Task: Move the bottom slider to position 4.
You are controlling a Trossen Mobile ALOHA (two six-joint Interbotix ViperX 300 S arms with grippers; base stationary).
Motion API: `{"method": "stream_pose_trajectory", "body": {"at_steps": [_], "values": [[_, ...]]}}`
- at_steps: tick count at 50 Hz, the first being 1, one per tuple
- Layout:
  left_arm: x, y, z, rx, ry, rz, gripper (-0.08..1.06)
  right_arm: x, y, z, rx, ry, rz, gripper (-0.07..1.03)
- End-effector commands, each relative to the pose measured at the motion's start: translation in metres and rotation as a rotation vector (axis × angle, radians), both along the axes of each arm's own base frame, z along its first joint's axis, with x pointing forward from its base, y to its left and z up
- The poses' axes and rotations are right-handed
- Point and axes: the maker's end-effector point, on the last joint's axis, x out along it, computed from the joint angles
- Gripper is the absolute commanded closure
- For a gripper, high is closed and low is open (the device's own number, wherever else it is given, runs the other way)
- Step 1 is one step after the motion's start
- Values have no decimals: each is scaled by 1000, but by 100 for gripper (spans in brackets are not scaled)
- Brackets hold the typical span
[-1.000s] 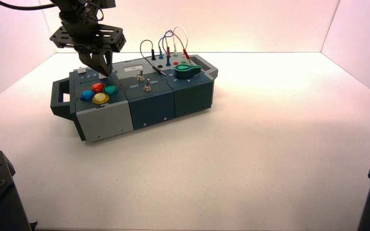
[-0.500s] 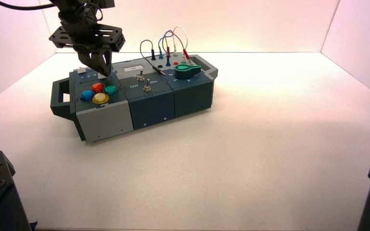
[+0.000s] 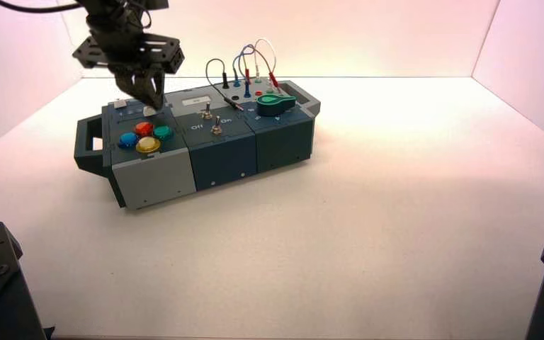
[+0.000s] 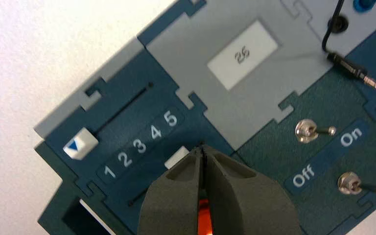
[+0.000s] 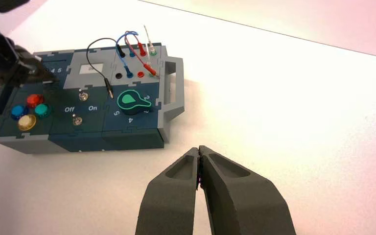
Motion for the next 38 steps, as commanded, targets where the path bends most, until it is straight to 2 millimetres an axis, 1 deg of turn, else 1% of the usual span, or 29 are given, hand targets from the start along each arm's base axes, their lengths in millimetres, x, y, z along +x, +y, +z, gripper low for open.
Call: {"method": "stream_pose_trajectory", "body": {"at_steps": [1, 10, 16, 27, 28, 38], "values": [[18, -6, 20, -14, -68, -11, 100, 5, 2, 11, 15, -27, -1, 98], [27, -23, 27, -24, -91, -44, 100, 5, 2, 11, 14, -24, -1, 98], [25, -29, 31, -29, -92, -55, 100, 5, 3, 9, 13, -19, -2, 98], [20, -28, 48, -37, -112, -58, 100, 4, 4, 7, 19, -3, -3, 98], [20, -28, 52, -40, -123, -58, 100, 5, 4, 6, 24, 1, -6, 98], [19, -28, 55, -43, -125, -56, 100, 5, 5, 0, 14, 29, -5, 98]]}}
